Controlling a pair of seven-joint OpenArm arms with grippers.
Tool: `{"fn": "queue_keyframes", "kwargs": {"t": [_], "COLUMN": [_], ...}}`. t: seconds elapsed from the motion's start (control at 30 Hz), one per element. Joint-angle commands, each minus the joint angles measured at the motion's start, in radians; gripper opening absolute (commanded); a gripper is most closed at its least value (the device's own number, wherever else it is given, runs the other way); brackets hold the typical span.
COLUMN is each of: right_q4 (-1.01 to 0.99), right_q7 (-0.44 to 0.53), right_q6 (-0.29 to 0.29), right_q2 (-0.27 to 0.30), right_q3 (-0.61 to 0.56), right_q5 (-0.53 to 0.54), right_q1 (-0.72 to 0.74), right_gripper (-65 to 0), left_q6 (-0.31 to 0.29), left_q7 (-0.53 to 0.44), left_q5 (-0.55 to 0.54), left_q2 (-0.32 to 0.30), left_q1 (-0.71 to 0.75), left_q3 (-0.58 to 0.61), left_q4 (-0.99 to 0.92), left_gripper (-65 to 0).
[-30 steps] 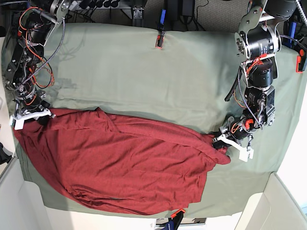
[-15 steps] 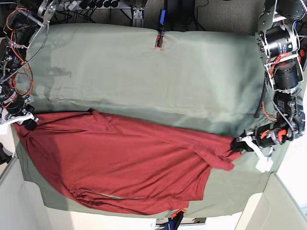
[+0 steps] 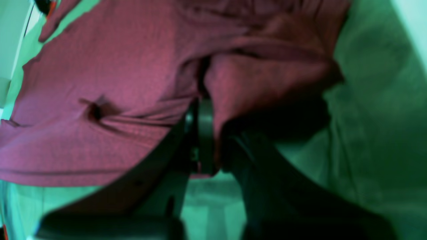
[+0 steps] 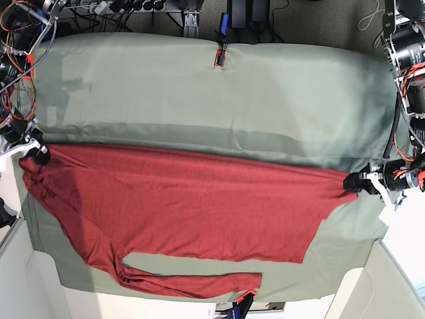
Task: Fold the T-shirt properly
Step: 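Lay the shirt flat and open both grippers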
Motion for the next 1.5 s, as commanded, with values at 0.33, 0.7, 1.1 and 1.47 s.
{"fn": "queue_keyframes", "kwargs": {"t": [0.33,0.7,1.1,1.47], "right_q4": [0.252,0.390,0.390,0.390], "right_q7": [0.019,0.020,0.020,0.024], "right_q6": [0.030,0.032,0.048,0.048], "right_q2": [0.034,0.036,0.035,0.035], "right_q3": [0.012,0.012,0.012,0.012], "right_q5": [0.053,0.053,0.054,0.054], "right_q1": [-0.240,-0.438,-0.468,-0.468], "right_gripper": [-65.0,-65.0,-65.0,-62.1], "left_q6": [0.003,0.003,0.003,0.003], "left_q7": [0.132,0.154,0.154,0.154], "left_q5": [-0.256,-0.312,-0.312,-0.356], "left_q2": [-0.174,-0.228,-0.227,-0.227], "left_q1": [0.181,0.391,0.429,0.435], "left_q3": [-0.010,-0.016,-0.023,-0.023], "left_q4": [0.016,0.016,0.016,0.016], "left_gripper": [-65.0,-65.0,-65.0,-45.9]}}
